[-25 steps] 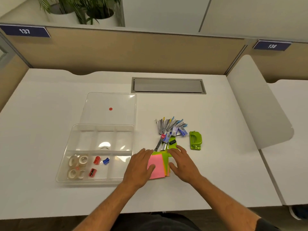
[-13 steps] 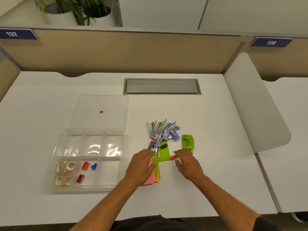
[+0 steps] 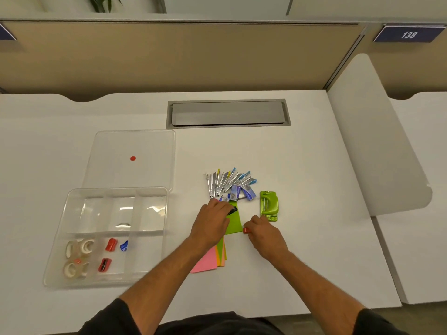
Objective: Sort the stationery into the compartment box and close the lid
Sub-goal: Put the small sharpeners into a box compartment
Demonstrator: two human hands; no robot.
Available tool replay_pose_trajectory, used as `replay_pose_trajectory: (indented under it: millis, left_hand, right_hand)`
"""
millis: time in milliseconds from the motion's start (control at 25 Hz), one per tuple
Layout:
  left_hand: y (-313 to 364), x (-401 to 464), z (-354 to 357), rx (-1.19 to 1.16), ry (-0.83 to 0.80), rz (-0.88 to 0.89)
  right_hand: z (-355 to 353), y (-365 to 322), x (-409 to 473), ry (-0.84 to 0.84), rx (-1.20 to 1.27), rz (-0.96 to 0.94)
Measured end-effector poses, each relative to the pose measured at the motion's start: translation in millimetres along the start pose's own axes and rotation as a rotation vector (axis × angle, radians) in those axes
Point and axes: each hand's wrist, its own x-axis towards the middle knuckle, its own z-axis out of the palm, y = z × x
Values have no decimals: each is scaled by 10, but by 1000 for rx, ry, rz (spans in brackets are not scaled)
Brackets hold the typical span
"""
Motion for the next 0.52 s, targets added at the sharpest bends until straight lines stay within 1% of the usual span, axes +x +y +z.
replay_pose_trajectory:
  millis: [80, 160, 320, 520]
  left_hand:
    - [8, 104, 7, 23, -10, 8]
    - [15, 179, 40, 38, -16, 11]
    - [54, 252, 143, 80, -29, 11]
    - [29, 205, 275, 115, -47, 63]
  right_hand:
    - [12, 25, 3, -7, 25, 15]
    - [18, 40, -9, 13, 102, 24]
    - [-39, 27, -66, 122, 296, 32]
    - [-225, 18, -55, 217, 412, -17]
